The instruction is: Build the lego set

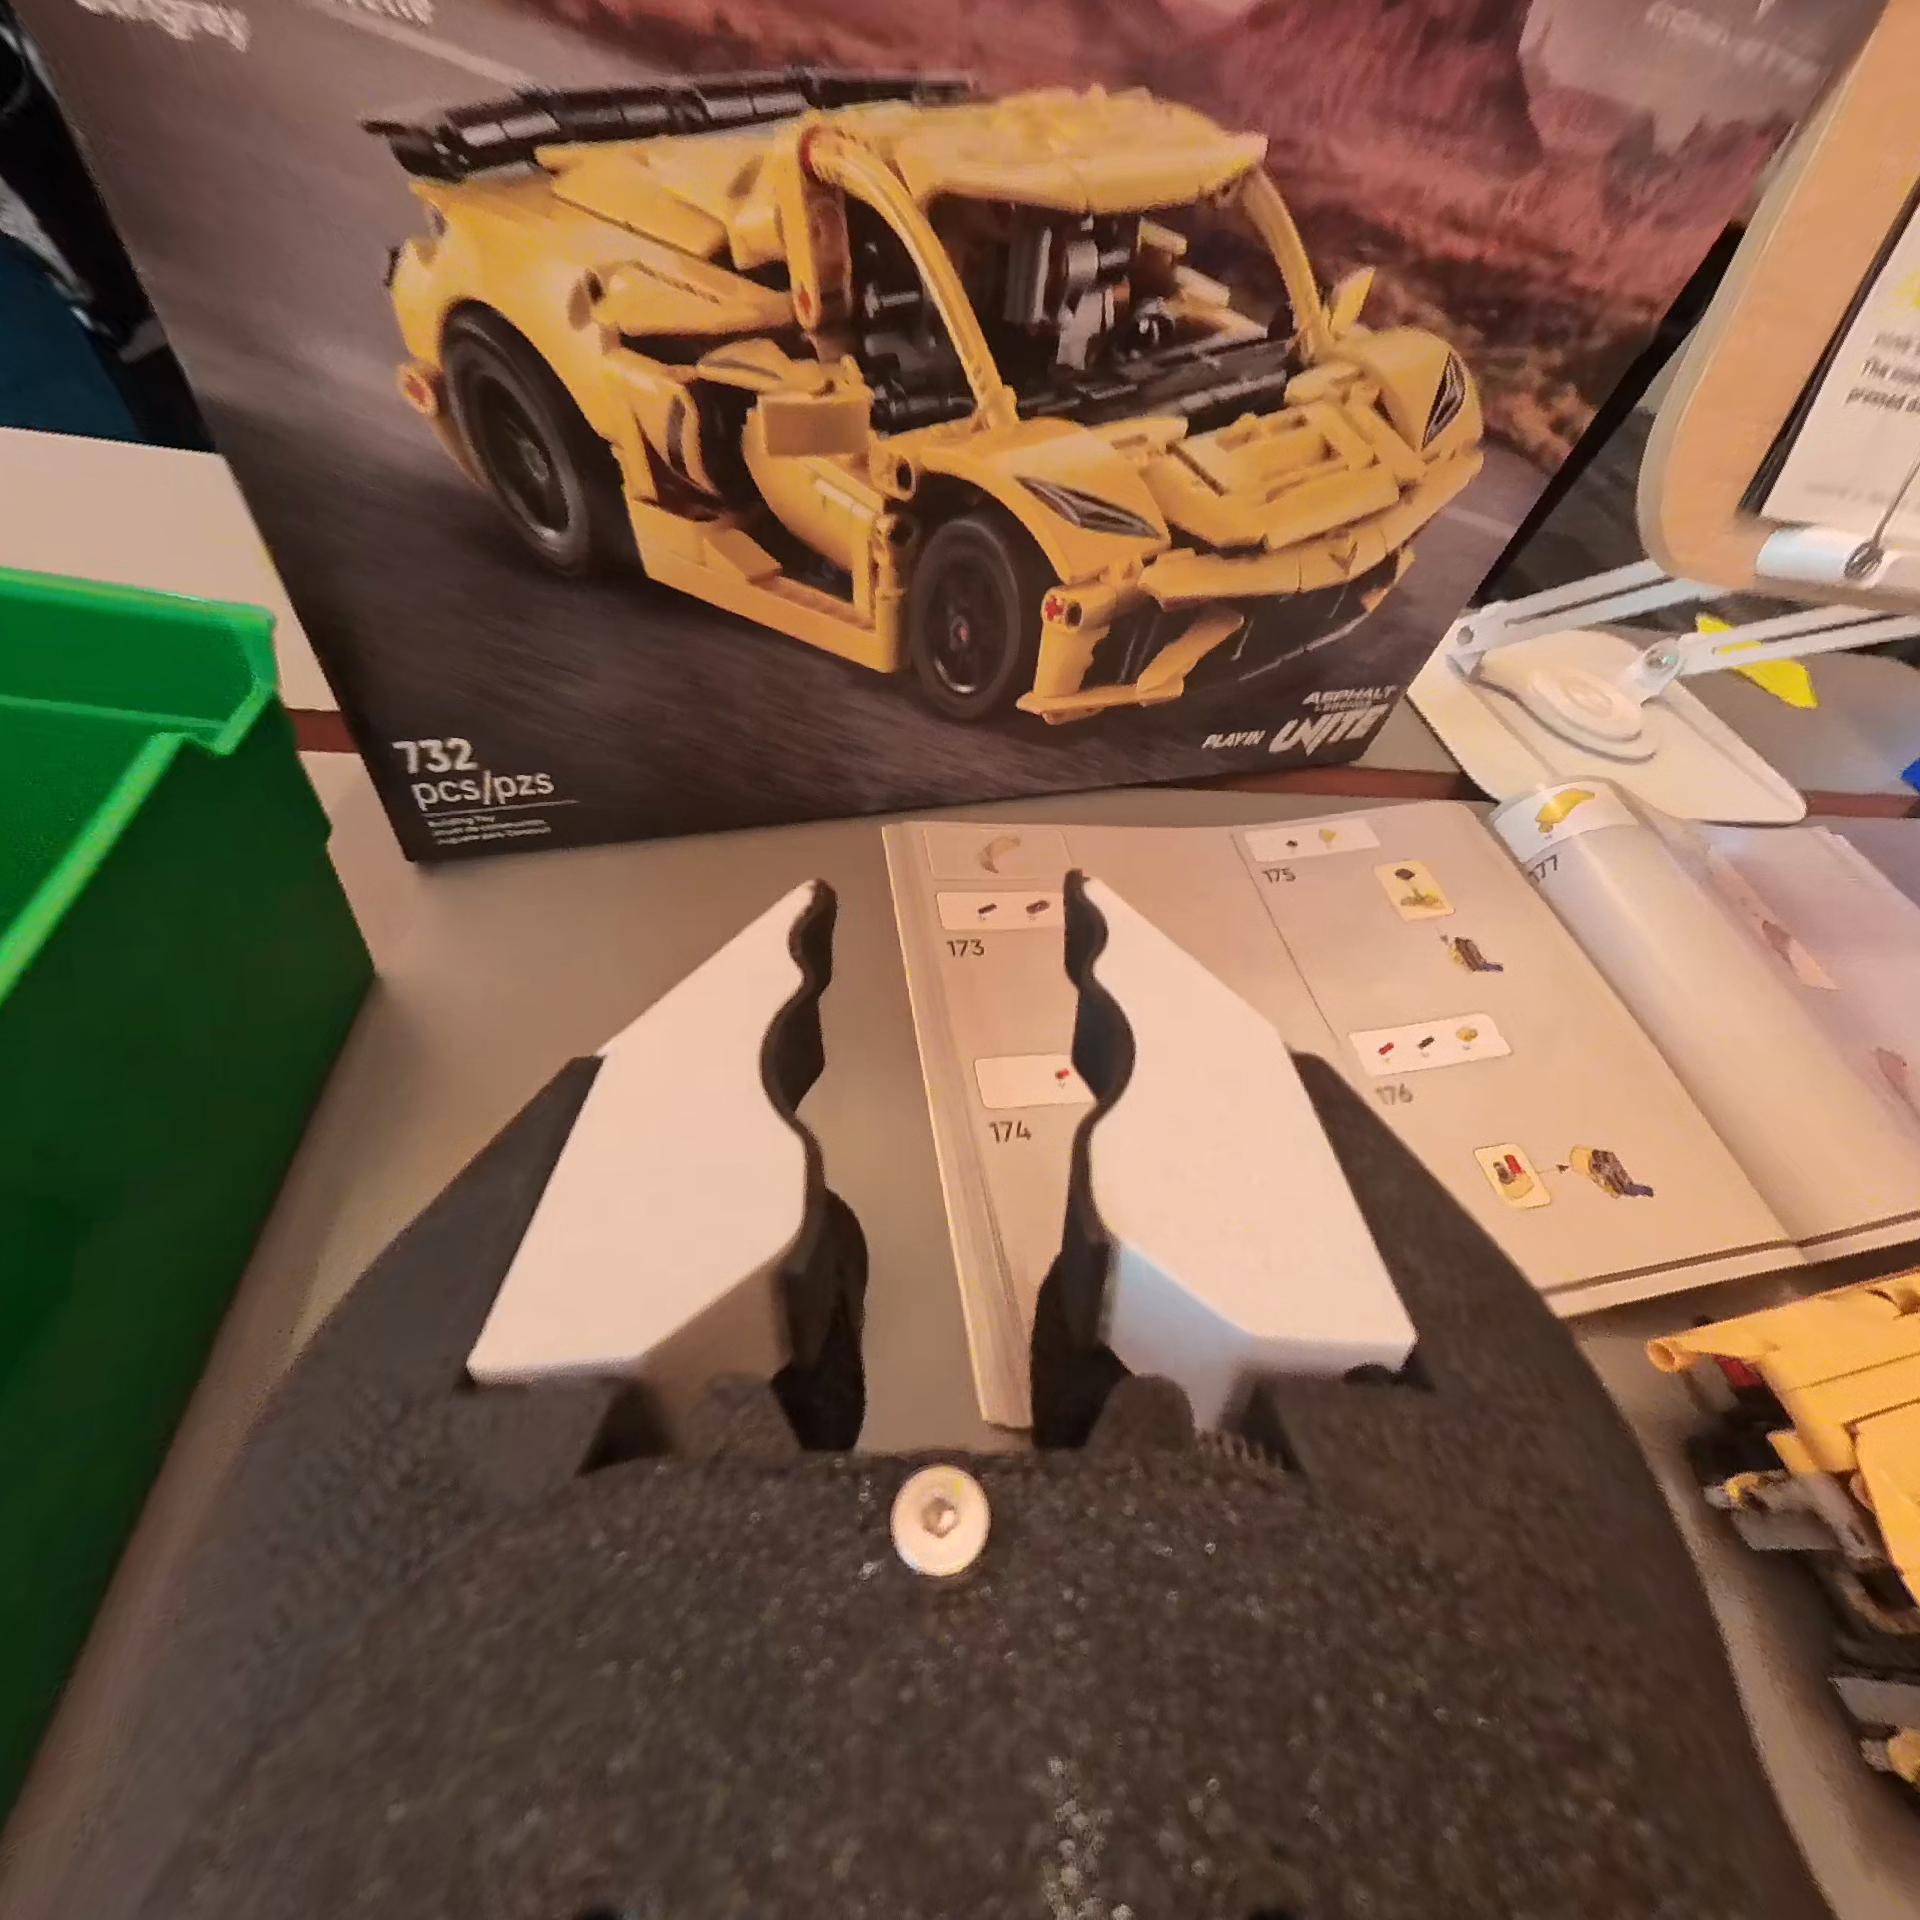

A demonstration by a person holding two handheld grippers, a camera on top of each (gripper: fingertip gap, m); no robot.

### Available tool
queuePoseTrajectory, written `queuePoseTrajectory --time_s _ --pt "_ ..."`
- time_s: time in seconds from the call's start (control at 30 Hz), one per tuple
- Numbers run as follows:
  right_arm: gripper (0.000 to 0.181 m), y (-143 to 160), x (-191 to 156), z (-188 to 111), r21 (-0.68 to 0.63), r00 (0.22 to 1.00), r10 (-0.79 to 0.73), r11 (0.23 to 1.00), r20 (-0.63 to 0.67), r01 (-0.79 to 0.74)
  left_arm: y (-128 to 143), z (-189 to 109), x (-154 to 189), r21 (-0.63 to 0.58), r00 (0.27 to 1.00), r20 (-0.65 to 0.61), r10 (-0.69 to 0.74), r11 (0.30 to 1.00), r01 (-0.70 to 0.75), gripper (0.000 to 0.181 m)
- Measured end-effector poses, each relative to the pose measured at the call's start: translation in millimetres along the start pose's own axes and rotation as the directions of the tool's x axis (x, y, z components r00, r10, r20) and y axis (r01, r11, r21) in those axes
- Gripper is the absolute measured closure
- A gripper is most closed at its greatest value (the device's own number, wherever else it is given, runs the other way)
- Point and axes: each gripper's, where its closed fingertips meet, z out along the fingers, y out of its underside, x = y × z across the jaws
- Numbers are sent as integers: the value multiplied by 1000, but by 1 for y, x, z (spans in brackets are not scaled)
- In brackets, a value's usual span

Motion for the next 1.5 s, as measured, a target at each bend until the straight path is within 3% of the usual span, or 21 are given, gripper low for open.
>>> queuePoseTrajectory --time_s 0.1,0.27,0.37,0.43,0.5,0.53,0.6,0.67,0.73,0.9,1.03,1.23,1.3,1.37,1.43,1.5 --pt "176 -55 -38 27 219 987 -50 976 151 15 -11 -6 -2 61 1000 2 -17 998 17 137" --pt "175 -124 -98 92 392 927 -263 909 267 144 -18 -6 14 85 997 -71 4 996 2 137" --pt "176 -158 -136 121 419 857 -218 908 466 4 -18 -3 39 81 986 -147 81 994 -70 138" --pt "176 -173 -150 128 410 777 -148 899 612 -152 -20 -6 77 125 941 -285 180 981 -150 138" --pt "176 -174 -154 129 317 667 -22 891 745 -324 -24 -20 132 203 834 -502 231 968 -146 139" --pt "176 -174 -153 123 286 612 9 878 791 -383 -27 -33 162 227 748 -626 220 969 -95 139" --pt "176 -177 -136 113 305 594 44 826 803 -474 -29 -65 216 182 534 -833 147 983 13 139" --pt "176 -180 -127 99 306 554 54 787 831 -536 -29 -85 252 129 385 -918 101 990 49 139" --pt "176 -181 -123 89 311 521 47 756 852 -576 -21 -93 280 121 319 -942 106 992 28 139" --pt "176 -173 -125 94 372 584 7 765 812 -525 -10 -104 322 25 196 -980 13 998 60 141" --pt "176 -165 -126 104 394 667 -11 814 745 -426 -3 -95 329 67 260 -964 54 997 42 144" --pt "177 -161 -130 106 414 700 -52 836 712 -359 -6 -95 324 46 241 -970 27 996 74 165" --pt "176 -156 -125 114 469 806 -122 858 579 -207 -1 -93 324 13 240 -971 0 999 51 162" --pt "175 -153 -118 119 518 898 -254 855 360 34 4 -89 324 -3 257 -966 -8 1000 20 162" --pt "176 -149 -117 121 507 901 -407 813 148 284 6 -84 323 -24 274 -961 -28 1000 17 161" --pt "176 -147 -115 124 451 845 -533 745 -42 492 10 -82 325 -45 276 -960 -44 999 5 161"
